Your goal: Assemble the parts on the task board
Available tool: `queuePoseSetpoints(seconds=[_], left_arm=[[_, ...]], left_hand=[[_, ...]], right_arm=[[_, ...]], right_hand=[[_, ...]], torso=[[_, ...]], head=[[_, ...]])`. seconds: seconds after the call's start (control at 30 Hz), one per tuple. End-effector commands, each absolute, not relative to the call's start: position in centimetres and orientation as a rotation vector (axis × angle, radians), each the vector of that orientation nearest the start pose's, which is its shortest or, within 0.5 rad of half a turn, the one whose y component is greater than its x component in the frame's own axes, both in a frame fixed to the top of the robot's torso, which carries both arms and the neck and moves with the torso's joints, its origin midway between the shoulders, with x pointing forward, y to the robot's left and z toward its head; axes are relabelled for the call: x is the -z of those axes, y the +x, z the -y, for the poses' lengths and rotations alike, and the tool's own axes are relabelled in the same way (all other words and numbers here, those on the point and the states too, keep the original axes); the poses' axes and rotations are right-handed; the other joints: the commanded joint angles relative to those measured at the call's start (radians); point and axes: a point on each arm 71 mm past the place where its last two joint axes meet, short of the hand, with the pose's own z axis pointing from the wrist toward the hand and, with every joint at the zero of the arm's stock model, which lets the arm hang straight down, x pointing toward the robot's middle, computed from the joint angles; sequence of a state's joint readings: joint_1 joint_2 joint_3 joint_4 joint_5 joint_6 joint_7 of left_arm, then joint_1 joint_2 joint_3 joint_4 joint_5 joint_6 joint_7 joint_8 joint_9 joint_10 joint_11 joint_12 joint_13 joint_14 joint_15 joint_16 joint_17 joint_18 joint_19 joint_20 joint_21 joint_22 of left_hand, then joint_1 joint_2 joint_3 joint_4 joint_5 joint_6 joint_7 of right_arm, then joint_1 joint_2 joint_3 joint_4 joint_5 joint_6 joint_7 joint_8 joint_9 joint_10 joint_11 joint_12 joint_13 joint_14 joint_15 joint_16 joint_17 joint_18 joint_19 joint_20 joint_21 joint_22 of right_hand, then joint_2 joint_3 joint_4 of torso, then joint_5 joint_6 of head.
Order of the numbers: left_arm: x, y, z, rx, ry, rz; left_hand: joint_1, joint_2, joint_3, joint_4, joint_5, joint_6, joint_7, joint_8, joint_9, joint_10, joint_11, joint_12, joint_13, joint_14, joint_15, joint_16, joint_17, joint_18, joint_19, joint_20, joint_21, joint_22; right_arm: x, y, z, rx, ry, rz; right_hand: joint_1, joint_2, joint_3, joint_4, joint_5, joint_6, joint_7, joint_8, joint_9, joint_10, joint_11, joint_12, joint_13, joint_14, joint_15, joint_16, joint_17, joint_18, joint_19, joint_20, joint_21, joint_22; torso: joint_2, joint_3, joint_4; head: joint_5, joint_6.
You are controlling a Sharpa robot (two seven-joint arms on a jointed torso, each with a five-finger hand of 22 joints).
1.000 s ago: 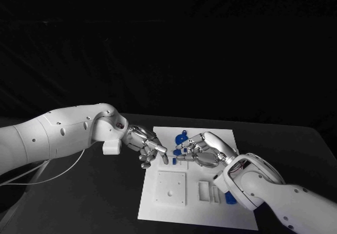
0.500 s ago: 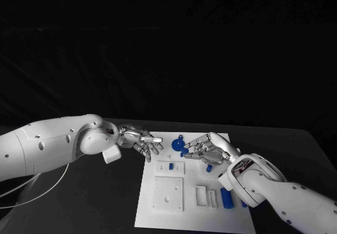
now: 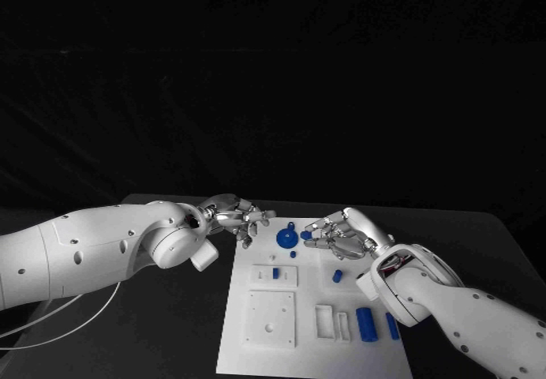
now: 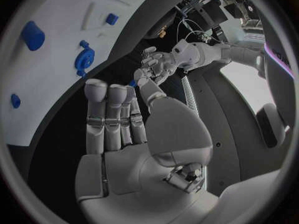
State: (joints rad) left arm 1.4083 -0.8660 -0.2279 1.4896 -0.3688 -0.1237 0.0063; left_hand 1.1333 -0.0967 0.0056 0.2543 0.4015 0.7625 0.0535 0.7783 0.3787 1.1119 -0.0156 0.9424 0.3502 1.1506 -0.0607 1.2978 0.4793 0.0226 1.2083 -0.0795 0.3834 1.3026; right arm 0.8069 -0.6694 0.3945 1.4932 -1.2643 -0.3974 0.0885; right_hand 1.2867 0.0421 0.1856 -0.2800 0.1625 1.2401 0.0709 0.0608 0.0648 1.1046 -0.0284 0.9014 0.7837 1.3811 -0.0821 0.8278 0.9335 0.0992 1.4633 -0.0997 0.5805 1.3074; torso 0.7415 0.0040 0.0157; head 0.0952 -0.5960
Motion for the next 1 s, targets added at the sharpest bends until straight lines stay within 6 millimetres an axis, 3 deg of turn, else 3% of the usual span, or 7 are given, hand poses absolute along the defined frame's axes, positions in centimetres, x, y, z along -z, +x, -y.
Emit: queuePoseSetpoints(seconds=[0.03,0.13,0.27,0.4,0.53,0.87,1.0], left_arm=[[16.4,50.1,-22.0,1.138,-0.605,-1.815],[16.8,50.1,-21.6,1.143,-0.581,-1.811],[17.5,50.1,-21.0,1.157,-0.573,-1.816],[18.1,50.0,-20.5,1.175,-0.581,-1.824],[18.3,50.0,-20.1,1.199,-0.600,-1.812],[18.5,49.9,-19.3,1.243,-0.641,-1.809],[18.5,49.9,-19.1,1.255,-0.654,-1.812]], left_hand=[[0.006,0.016,-0.006,-0.008,0.013,0.005,-0.006,0.012,-0.016,-0.012,-0.006,0.066,0.043,0.010,-0.007,0.044,0.012,0.021,0.010,-0.008,0.037,0.029],[0.011,0.044,-0.016,-0.041,0.011,0.034,-0.025,0.006,-0.016,-0.020,-0.024,0.148,0.106,0.025,-0.022,0.082,0.036,0.021,0.019,-0.020,0.097,0.030],[0.015,0.071,-0.027,-0.077,0.010,0.066,-0.042,-0.023,0.005,-0.026,-0.044,0.218,0.171,0.059,-0.038,0.117,0.119,0.015,0.014,-0.037,0.169,0.029],[0.013,0.089,-0.037,-0.097,0.006,0.081,-0.041,-0.048,0.043,-0.031,-0.041,0.244,0.214,0.071,-0.036,0.121,0.159,0.019,-0.004,-0.036,0.218,0.027],[0.003,0.089,-0.043,-0.095,0.000,0.085,-0.031,-0.083,0.073,-0.028,-0.030,0.238,0.233,0.078,-0.029,0.119,0.181,0.029,-0.015,-0.029,0.245,0.024],[-0.025,0.070,-0.035,-0.050,-0.005,0.054,-0.004,-0.135,0.067,-0.030,-0.009,0.227,0.241,0.073,-0.011,0.110,0.175,0.046,-0.019,-0.012,0.250,0.022],[-0.029,0.073,-0.034,-0.045,-0.006,0.055,-0.004,-0.138,0.064,-0.030,-0.009,0.227,0.241,0.074,-0.011,0.111,0.179,0.047,-0.019,-0.011,0.250,0.022]], right_arm=[[20.7,47.4,14.6,-1.117,0.332,-1.493],[20.5,47.5,14.4,-1.117,0.352,-1.492],[20.3,47.6,14.0,-1.115,0.369,-1.483],[20.1,47.8,13.8,-1.113,0.381,-1.479],[20.0,47.9,13.4,-1.127,0.398,-1.490],[19.9,47.9,12.7,-1.141,0.408,-1.497],[19.9,47.9,12.6,-1.142,0.407,-1.499]], right_hand=[[-0.007,-0.002,0.001,0.002,0.001,0.040,-0.017,0.003,0.011,0.006,-0.001,-0.003,0.002,0.004,-0.003,-0.006,0.002,-0.016,0.001,-0.004,0.001,0.064],[-0.007,-0.002,0.002,0.002,0.000,0.040,-0.017,0.003,0.011,0.006,-0.001,-0.003,0.002,0.005,-0.003,-0.006,0.002,-0.015,0.001,-0.004,0.000,0.063],[-0.008,-0.002,0.003,0.002,0.000,0.040,-0.017,0.003,0.011,0.006,-0.001,-0.003,0.002,0.006,-0.004,-0.006,0.002,-0.015,0.002,-0.005,-0.001,0.063],[-0.007,-0.002,0.005,0.001,0.001,0.040,-0.017,0.003,0.011,0.006,-0.001,-0.004,0.002,0.006,-0.004,-0.006,0.002,-0.015,0.003,-0.005,-0.001,0.063],[-0.007,-0.002,0.005,0.001,0.001,0.040,-0.017,0.003,0.011,0.006,-0.001,-0.004,0.002,0.006,-0.004,-0.006,0.002,-0.015,0.003,-0.005,-0.001,0.063],[-0.010,-0.003,0.009,0.002,0.003,0.040,-0.017,0.003,0.011,0.006,-0.001,-0.005,0.002,0.007,-0.004,-0.008,0.002,-0.015,0.003,-0.005,-0.002,0.063],[-0.010,-0.003,0.011,0.002,0.002,0.039,-0.016,0.003,0.011,0.006,-0.001,-0.005,0.002,0.007,-0.004,-0.008,0.003,-0.015,0.004,-0.005,-0.003,0.063]], torso=[[0.000,0.0008,0.0000],[0.001,0.0007,0.0000],[0.001,0.0013,0.0000],[0.001,0.0004,0.0001],[0.000,-0.0003,-0.0002],[0.000,0.0007,0.0005],[0.000,0.0011,0.0002]], head=[[-0.003,0.001],[-0.004,0.001],[-0.007,0.002],[-0.013,-0.001],[-0.013,-0.001],[-0.017,-0.004],[-0.017,-0.005]])
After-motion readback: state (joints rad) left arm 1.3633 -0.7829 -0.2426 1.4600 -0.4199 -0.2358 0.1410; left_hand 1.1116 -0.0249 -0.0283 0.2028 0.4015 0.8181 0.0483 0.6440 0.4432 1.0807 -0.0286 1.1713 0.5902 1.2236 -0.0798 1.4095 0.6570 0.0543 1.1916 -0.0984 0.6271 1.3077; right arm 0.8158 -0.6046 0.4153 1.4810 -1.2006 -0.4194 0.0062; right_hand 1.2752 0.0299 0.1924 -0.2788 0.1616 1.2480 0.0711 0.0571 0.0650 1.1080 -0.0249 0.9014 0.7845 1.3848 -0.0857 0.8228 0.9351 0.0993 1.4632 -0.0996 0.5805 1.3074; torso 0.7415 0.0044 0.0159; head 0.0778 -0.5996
